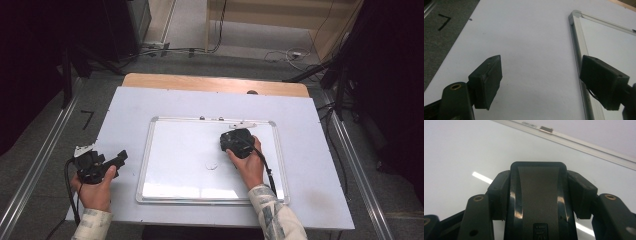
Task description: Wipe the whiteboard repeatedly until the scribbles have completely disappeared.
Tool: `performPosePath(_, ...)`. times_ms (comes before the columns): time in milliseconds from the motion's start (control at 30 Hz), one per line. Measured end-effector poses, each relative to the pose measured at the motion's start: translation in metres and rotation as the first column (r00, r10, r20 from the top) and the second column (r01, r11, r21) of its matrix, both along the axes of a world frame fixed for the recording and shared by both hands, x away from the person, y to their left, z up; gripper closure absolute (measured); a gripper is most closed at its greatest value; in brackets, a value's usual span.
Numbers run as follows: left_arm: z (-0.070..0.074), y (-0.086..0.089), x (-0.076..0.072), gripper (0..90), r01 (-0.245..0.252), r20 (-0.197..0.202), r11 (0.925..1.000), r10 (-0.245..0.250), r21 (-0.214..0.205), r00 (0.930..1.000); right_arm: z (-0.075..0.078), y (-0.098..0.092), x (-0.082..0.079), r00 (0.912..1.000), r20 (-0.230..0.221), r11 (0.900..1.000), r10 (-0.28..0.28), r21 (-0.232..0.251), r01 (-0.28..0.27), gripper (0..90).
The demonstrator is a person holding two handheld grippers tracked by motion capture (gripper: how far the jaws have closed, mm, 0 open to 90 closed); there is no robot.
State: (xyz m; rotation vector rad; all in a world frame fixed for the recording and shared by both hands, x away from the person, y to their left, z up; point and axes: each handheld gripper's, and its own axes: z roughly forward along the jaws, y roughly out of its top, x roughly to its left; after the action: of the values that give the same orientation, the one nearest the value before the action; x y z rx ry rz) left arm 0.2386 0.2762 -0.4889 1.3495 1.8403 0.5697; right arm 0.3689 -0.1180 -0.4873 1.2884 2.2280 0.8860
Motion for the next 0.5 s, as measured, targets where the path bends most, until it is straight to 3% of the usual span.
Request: performPosePath(500, 0.0, -0.003, 0.002, 19.2, 0.007, -0.002, 1.0, -0.007, 0.003, 1.0, -0.002, 0.024, -0.035, 0.9935, 0.005, 0.9935, 0.114, -0.003, -0.114, 39.5)
